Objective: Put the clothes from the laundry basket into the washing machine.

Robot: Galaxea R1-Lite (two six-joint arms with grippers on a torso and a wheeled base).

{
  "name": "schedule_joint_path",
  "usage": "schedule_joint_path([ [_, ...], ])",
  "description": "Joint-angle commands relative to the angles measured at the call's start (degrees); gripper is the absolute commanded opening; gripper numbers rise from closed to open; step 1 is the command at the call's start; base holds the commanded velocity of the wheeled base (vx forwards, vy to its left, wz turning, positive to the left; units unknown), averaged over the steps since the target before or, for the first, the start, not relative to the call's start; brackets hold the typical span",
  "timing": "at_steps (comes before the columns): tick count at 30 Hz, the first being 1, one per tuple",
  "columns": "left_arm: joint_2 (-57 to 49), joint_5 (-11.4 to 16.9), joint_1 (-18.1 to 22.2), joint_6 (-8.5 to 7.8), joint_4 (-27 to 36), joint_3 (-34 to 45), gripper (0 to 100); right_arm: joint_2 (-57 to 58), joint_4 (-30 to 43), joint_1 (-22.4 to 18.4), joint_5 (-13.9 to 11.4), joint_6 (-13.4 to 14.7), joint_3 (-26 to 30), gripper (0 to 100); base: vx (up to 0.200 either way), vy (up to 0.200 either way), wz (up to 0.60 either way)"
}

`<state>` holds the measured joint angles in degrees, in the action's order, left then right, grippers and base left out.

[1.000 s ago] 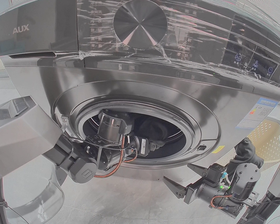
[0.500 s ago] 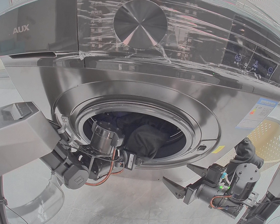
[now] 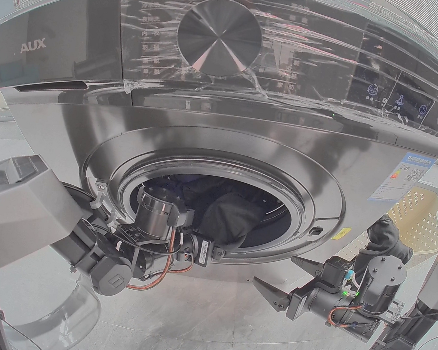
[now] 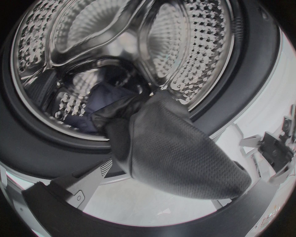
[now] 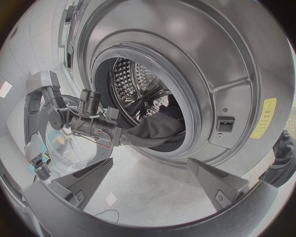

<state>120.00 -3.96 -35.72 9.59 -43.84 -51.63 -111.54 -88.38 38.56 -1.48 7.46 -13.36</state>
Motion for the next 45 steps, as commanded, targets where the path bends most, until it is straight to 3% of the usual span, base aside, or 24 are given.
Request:
schedule_joint_path([
  [1, -2.32, 2.03, -1.37, 0.07, -0.99, -1.2, 100, -0.34, -0.04, 0.03, -0.02, 0.01, 0.0, 100, 0.0, 0.0, 0.0],
  [7, 4.45, 2.38, -1.11, 0.07, -8.63, -4.89, 100, -0.25, -0.04, 0.11, -0.02, 0.01, 0.0, 100, 0.0, 0.0, 0.0],
  [13, 7.79, 3.52, -1.46, 0.16, -10.39, -7.17, 100, -0.52, -0.04, 0.2, -0.02, 0.01, 0.0, 100, 0.0, 0.0, 0.0],
  [14, 8.76, 3.35, -1.37, 0.16, -11.09, -8.14, 0, -0.78, -0.04, 0.2, -0.02, 0.1, -0.09, 100, 0.0, 0.0, 0.0],
  [20, 11.83, 3.08, -0.84, 0.69, -12.94, -13.15, 0, -1.04, -0.04, 0.11, -0.02, 0.1, 0.0, 100, 0.0, 0.0, 0.0],
  [24, 17.81, -3.42, 0.74, 1.66, -15.4, -23.61, 0, -1.4, -0.04, 0.55, -0.02, 0.1, 0.0, 100, 0.0, 0.0, 0.0],
  [27, 21.41, -5.88, 2.23, 1.74, -15.23, -29.58, 0, -1.48, -0.04, 0.64, -0.02, 0.19, 0.0, 100, 0.0, 0.0, 0.0],
  [38, 30.9, -8.25, 5.57, 3.15, -13.64, -46.72, 0, -2.01, -0.04, 0.73, -0.02, 0.19, 0.0, 100, 0.0, 0.0, 0.0],
  [43, 31.43, -8.43, 5.66, 7.02, -8.11, -53.67, 0, -2.01, -0.04, 0.73, -0.11, 0.19, 0.0, 100, 0.0, 0.0, 0.0],
  [44, 31.17, -8.61, 5.75, 9.3, -6.26, -56.04, 0, -2.01, -0.04, 0.73, -0.11, 0.27, 0.0, 100, 0.0, 0.0, 0.0],
  [45, 31.17, -8.61, 5.75, 9.3, -6.26, -56.04, 0, -2.01, -0.04, 0.73, -0.11, 0.27, 0.0, 100, 0.0, 0.0, 0.0],
])
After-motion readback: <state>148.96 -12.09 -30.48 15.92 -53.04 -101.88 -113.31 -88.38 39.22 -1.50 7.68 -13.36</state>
